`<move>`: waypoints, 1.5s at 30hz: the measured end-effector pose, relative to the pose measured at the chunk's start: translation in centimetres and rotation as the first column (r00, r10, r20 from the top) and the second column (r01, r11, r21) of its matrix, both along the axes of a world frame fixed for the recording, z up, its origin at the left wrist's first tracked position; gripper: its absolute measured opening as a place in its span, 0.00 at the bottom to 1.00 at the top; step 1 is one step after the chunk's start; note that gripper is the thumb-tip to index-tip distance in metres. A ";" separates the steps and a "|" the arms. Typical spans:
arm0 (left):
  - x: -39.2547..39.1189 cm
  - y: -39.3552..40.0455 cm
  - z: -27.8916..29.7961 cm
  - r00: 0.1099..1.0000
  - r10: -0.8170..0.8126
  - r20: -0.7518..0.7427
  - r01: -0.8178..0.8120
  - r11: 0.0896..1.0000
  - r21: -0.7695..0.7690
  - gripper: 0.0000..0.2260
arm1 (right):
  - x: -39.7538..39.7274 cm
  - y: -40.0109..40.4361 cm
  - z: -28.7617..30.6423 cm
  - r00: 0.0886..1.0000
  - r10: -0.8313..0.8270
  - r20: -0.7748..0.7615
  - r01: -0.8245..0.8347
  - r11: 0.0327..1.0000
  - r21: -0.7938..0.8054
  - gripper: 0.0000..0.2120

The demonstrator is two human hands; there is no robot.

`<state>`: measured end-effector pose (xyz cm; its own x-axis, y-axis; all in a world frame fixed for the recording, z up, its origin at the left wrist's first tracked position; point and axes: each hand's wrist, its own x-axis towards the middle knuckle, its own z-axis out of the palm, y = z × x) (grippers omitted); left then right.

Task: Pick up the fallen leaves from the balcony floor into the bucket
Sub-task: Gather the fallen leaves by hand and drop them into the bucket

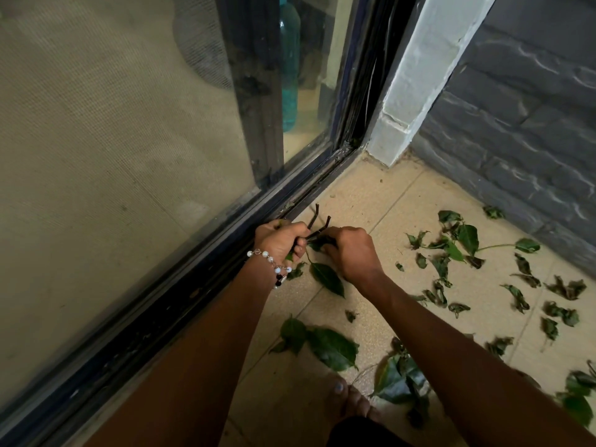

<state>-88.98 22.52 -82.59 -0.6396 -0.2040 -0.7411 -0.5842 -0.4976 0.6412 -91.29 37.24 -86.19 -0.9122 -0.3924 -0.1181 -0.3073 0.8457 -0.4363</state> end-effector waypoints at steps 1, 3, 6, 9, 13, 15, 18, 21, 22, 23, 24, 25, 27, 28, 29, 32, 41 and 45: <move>0.0 0.0 0.0 1.000 0.004 -0.004 -0.004 1.000 0.009 0.10 | 0.0 0.1 0.0 1.000 -0.006 -0.018 0.006 1.000 -0.005 0.12; 0.0 0.2 0.1 1.000 0.019 -0.011 -0.018 0.999 0.047 0.08 | -0.1 0.3 0.0 0.999 -0.034 -0.039 0.033 0.999 -0.028 0.11; -0.1 0.5 0.8 0.999 0.044 -0.025 -0.040 0.992 0.121 0.02 | -0.4 0.7 0.6 0.991 -0.128 -0.042 0.118 0.977 -0.177 0.09; -0.3 0.7 1.3 0.998 0.046 -0.042 -0.037 0.978 0.204 0.05 | -0.7 1.1 2.1 0.956 -0.279 0.095 0.292 0.862 -0.414 0.05; -0.7 1.0 1.3 0.997 0.071 -0.034 -0.067 0.991 0.113 0.08 | -1.1 1.8 4.0 0.936 -0.243 0.255 0.348 0.756 -0.554 0.05; -0.9 1.2 1.1 0.998 0.050 -0.038 -0.047 0.997 0.068 0.11 | -1.2 2.1 4.4 0.944 -0.243 0.222 0.328 0.753 -0.571 0.06; -0.9 1.5 0.9 0.999 -0.032 -0.021 0.031 0.999 -0.010 0.11 | -1.2 1.7 4.6 0.949 -0.244 0.199 0.314 0.758 -0.572 0.06; -0.9 1.9 0.8 0.999 -0.039 0.001 0.039 0.999 -0.002 0.09 | -0.6 0.5 5.0 0.940 -0.232 0.251 0.340 0.716 -0.610 0.05; -0.9 1.9 0.7 1.000 -0.021 0.002 0.021 1.000 0.021 0.08 | -0.3 0.0 5.3 0.925 -0.242 0.293 0.377 0.672 -0.637 0.05; -0.8 2.0 0.6 1.000 -0.009 -0.002 0.009 0.999 0.044 0.07 | -0.1 -0.3 5.5 0.903 -0.251 0.348 0.427 0.613 -0.665 0.04; -0.8 2.0 0.6 1.000 -0.006 -0.010 0.007 0.997 0.071 0.07 | 0.2 -0.7 5.8 0.874 -0.247 0.417 0.482 0.542 -0.688 0.04; -0.7 2.1 0.7 1.000 -0.003 -0.018 0.004 0.995 0.102 0.08 | 0.4 -0.9 5.9 0.843 -0.228 0.487 0.533 0.475 -0.700 0.03; -0.7 2.3 0.6 1.000 0.025 -0.014 -0.022 0.986 0.166 0.12 | 0.9 -1.2 6.0 0.792 -0.162 0.588 0.597 0.402 -0.694 0.02; -0.8 2.4 0.5 0.999 0.048 -0.001 -0.047 0.978 0.204 0.15 | 1.1 -1.2 6.0 0.772 -0.135 0.621 0.618 0.390 -0.683 0.03; -0.8 2.5 0.6 0.997 0.072 0.009 -0.072 0.968 0.239 0.17 | 1.3 -1.3 5.8 0.756 -0.121 0.643 0.633 0.385 -0.671 0.04; -0.8 2.6 0.8 0.991 0.125 0.051 -0.135 0.939 0.315 0.22 | 1.7 -1.3 5.1 0.788 -0.172 0.591 0.590 0.482 -0.647 0.06; -0.8 0.5 -2.1 0.997 0.026 0.076 -0.035 0.992 0.121 0.42 | 2.2 -1.9 5.3 0.983 0.168 -0.078 -0.171 0.985 -0.038 0.12; -1.1 -0.8 0.7 1.000 0.026 0.000 -0.026 0.986 -0.162 0.26 | 2.5 -1.9 5.6 0.955 0.076 0.287 0.106 0.817 -0.567 0.09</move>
